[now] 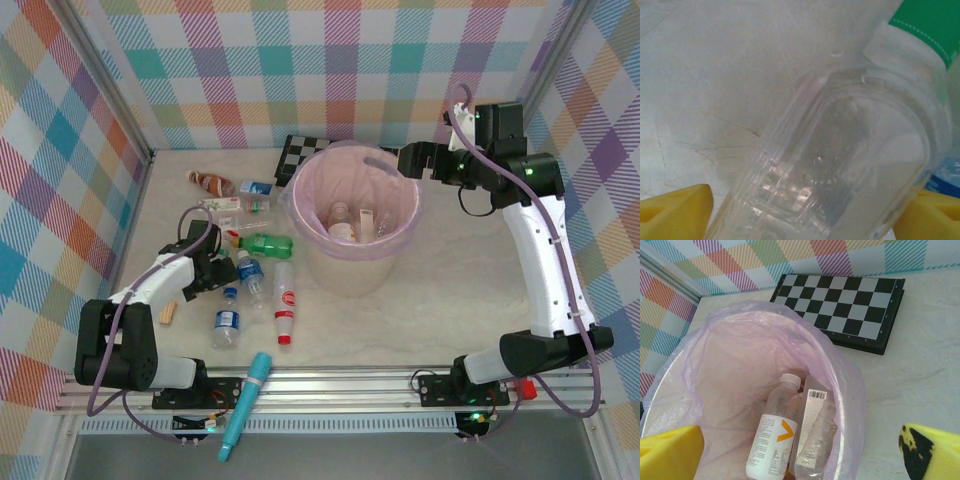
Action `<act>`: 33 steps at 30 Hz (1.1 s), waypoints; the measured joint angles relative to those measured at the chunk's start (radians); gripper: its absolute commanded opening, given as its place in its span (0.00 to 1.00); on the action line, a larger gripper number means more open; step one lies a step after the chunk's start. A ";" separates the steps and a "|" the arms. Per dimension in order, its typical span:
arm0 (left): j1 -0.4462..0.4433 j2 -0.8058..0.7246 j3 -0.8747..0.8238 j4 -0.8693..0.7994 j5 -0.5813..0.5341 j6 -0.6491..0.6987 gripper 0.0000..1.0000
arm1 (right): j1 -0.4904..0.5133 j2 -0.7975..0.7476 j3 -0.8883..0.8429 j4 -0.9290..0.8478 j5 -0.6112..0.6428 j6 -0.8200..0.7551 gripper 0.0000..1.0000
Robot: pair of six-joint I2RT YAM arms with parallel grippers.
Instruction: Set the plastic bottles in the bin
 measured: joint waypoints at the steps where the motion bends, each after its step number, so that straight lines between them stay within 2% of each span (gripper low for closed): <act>1: 0.000 0.000 0.000 0.003 0.005 0.001 0.78 | -0.001 0.000 -0.001 0.000 0.000 0.000 1.00; 10: 0.000 -0.033 0.000 -0.012 0.011 0.000 0.65 | -0.003 -0.001 -0.002 0.000 -0.001 0.001 1.00; 21: 0.000 -0.143 0.059 -0.106 0.013 0.000 0.62 | -0.003 -0.001 -0.001 0.001 -0.019 0.014 0.99; 27: 0.000 -0.264 0.179 -0.190 0.027 0.000 0.60 | -0.003 -0.001 0.010 0.007 -0.080 0.040 0.99; 33: -0.035 -0.364 0.306 -0.186 0.110 -0.003 0.58 | -0.001 -0.001 0.025 0.058 -0.193 0.100 0.98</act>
